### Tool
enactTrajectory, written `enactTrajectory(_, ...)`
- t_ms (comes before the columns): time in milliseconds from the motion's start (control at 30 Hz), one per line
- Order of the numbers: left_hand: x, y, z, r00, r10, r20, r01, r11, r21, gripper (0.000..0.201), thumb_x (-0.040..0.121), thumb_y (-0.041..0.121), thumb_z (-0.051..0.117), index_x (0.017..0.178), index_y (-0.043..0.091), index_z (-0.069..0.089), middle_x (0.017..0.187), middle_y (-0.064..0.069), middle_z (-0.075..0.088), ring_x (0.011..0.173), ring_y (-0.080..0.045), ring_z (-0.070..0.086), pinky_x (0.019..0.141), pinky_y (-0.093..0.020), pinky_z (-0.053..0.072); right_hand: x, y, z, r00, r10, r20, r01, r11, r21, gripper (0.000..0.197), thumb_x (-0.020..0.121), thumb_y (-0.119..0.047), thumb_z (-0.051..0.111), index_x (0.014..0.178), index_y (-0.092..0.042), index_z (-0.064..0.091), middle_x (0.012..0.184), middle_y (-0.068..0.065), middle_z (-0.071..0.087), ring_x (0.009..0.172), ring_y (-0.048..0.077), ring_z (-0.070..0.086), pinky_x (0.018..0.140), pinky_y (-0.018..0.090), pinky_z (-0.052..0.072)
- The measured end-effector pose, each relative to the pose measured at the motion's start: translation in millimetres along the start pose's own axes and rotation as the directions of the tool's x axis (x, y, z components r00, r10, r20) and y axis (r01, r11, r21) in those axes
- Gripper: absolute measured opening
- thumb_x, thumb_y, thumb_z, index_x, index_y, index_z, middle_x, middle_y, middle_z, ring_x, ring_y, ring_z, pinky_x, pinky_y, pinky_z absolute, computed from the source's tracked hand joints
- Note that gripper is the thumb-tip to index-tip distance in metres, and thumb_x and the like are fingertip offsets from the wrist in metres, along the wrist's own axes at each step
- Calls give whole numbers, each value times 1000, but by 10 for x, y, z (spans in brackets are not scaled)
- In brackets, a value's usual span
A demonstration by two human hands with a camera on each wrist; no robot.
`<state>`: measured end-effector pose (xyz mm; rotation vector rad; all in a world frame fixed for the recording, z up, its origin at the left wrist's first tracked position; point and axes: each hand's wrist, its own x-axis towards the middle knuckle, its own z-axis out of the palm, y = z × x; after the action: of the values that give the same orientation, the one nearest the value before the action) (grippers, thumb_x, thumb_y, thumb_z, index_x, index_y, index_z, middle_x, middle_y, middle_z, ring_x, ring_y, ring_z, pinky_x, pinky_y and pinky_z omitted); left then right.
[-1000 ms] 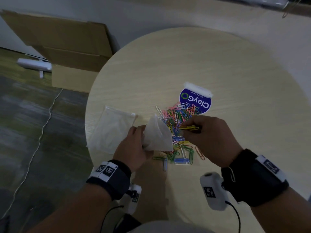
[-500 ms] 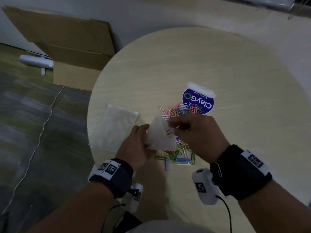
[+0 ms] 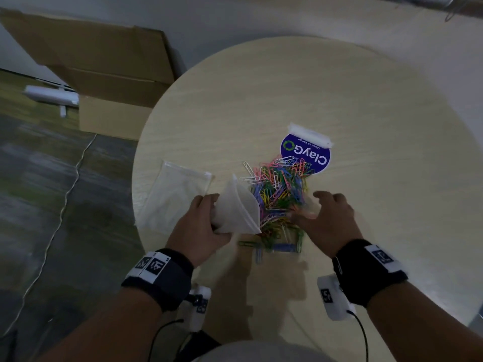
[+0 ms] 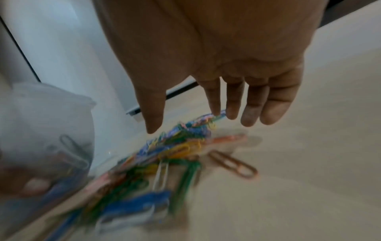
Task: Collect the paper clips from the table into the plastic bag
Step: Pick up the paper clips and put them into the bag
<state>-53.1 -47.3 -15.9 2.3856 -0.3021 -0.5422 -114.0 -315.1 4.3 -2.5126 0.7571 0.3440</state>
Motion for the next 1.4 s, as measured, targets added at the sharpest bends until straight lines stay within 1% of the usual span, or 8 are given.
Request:
enactTrajectory(233,-107,-99,-16,1000,0,17,0,1000,6,77,65,29,85,133,26,48,117,11,46,86,-9,63,76,-31,53,68,-37,282,980,-198,16,199,977,-76,33,78,-30,68,107,-16,61,103,12,54,95,38,52,85,42,45)
enactTrajectory(400,-141,-152,-27,1000,-10,25,10,1000,-11,77,65,27,86,132,26,48,115,12,44,86,-9,64,74,-34,55,176,-64,4,965,-192,179,211,973,-93,17,77,-36,65,89,-23,67,97,8,66,91,30,62,79,34,49)
enactTrajectory(533,-146,-139,-33,1000,-17,25,17,1000,1,79,64,31,87,133,30,46,117,13,44,88,-5,62,79,-31,53,703,-180,-123,962,-261,-77,258,965,-50,32,86,-23,59,117,-21,63,120,12,63,105,33,59,93,41,48)
enactTrajectory(633,-136,-147,-41,1000,-6,28,5,1000,19,81,62,35,84,133,31,46,116,14,43,90,-7,61,81,-36,54,1011,-314,22,914,-399,73,406,898,-169,46,93,-17,48,139,-20,45,147,10,42,129,36,40,109,46,34)
enactTrajectory(867,-142,-177,-34,1000,-3,27,4,1000,-30,79,61,30,84,131,29,47,115,14,44,96,-8,60,82,-35,54,670,-88,198,821,-567,68,564,786,-254,42,89,-14,50,130,-22,53,133,5,59,115,32,50,103,39,38)
enactTrajectory(1000,-142,-188,-24,1000,-2,19,3,999,-46,78,62,28,85,131,28,48,114,13,44,95,-6,60,83,-37,55,644,52,69,930,-358,-86,342,927,-155,42,92,-34,50,130,-16,49,128,11,58,112,34,50,97,42,39)
enactTrajectory(1133,-136,-174,-12,1000,-1,10,1,1000,-28,77,63,29,84,130,30,48,114,14,44,98,-8,60,82,-35,54,595,-46,86,997,-78,5,77,972,-223,71,75,-69,56,124,-18,46,122,15,42,108,38,41,94,46,40)
enactTrajectory(1400,-145,-162,-9,1000,3,1,-3,1000,-9,78,64,28,85,132,26,48,117,11,44,101,-12,61,82,-34,54,482,-1,117,987,-160,11,160,984,-80,43,83,-36,63,121,-19,58,113,13,56,103,39,54,90,44,47)
